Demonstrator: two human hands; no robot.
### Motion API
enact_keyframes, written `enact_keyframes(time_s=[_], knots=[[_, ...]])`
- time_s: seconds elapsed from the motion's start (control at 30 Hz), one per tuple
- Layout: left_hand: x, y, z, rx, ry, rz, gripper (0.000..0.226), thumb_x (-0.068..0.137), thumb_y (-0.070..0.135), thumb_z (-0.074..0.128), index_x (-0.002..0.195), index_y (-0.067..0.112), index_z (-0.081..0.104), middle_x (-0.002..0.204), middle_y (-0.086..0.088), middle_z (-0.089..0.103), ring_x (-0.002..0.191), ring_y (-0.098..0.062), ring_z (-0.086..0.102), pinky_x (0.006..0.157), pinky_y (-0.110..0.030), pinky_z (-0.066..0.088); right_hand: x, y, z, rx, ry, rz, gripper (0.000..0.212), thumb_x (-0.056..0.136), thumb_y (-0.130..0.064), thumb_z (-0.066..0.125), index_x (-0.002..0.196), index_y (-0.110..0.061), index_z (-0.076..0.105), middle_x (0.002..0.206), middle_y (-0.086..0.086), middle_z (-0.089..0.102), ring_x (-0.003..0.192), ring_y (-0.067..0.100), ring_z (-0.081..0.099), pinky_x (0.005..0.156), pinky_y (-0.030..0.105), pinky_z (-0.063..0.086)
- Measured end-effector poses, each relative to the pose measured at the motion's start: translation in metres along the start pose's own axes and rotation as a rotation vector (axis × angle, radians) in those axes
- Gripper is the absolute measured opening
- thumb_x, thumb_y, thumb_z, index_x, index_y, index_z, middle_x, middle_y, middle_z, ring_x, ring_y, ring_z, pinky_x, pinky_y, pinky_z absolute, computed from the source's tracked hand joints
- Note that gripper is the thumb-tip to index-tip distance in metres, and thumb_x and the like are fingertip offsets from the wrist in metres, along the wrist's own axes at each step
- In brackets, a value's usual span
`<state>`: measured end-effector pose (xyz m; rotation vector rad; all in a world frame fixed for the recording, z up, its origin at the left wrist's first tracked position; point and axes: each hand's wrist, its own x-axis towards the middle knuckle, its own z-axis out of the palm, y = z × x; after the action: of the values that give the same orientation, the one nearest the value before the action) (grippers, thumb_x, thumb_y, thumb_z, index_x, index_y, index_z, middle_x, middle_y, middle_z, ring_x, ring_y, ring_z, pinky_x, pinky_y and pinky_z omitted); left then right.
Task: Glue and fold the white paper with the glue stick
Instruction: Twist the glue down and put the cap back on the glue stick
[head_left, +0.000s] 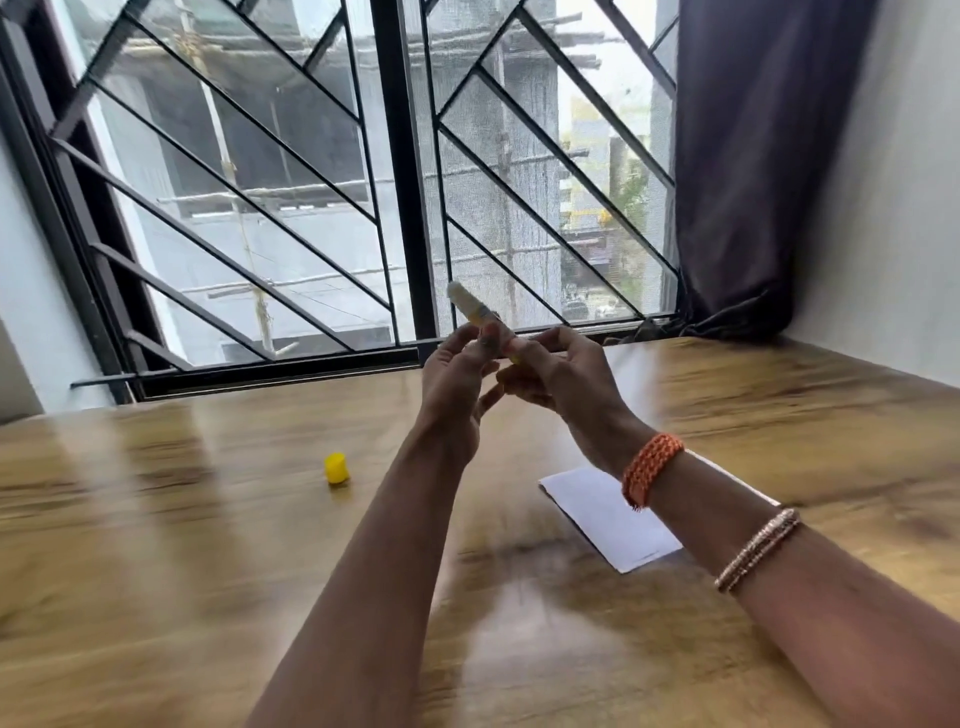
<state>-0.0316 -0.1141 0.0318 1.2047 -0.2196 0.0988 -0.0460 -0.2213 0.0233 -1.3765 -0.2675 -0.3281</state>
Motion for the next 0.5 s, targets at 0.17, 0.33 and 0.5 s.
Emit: enact_keyframes(time_s=[0.17,0.33,0.5], knots=[[-0.0036,-0.0023,0.0032,0.059,0.066,-0.045,0.025,0.086,0.041,0.061,0.098,0.019,0.060,0.092,0.006,0.065,0.095,-0.014,0.058,0.071,-0.029,0.045,0.0035,0.0001,-0.0056,0.068,-0.024,0.069,0.025,0.086,-0.027,0.069,0.100,-0.007,0.061,0.079,0.003,0.071,0.069,0.011,0.066,0.065,0.025,0.052],[-0.0054,-0.0010,0.0047,0.104,0.211,-0.091,0.031,0.082,0.042,0.066,0.098,0.016,0.064,0.095,0.002,0.063,0.086,-0.013,0.051,0.069,-0.030,0.042,0.0021,0.0047,-0.0043,-0.398,0.074,-0.306,0.021,0.087,-0.023,0.068,0.088,-0.006,0.056,0.074,0.012,0.071,0.064,0.015,0.068,0.060,0.028,0.054],[-0.0060,-0.0001,0.0084,0.021,0.193,-0.154,0.036,0.080,0.044,0.067,0.104,0.017,0.066,0.091,0.008,0.065,0.089,-0.012,0.052,0.066,-0.029,0.044,0.0023,0.0062,-0.0062,-0.624,0.129,-0.546,0.017,0.085,-0.019,0.070,0.088,-0.008,0.057,0.076,0.009,0.070,0.070,0.020,0.067,0.063,0.029,0.052]])
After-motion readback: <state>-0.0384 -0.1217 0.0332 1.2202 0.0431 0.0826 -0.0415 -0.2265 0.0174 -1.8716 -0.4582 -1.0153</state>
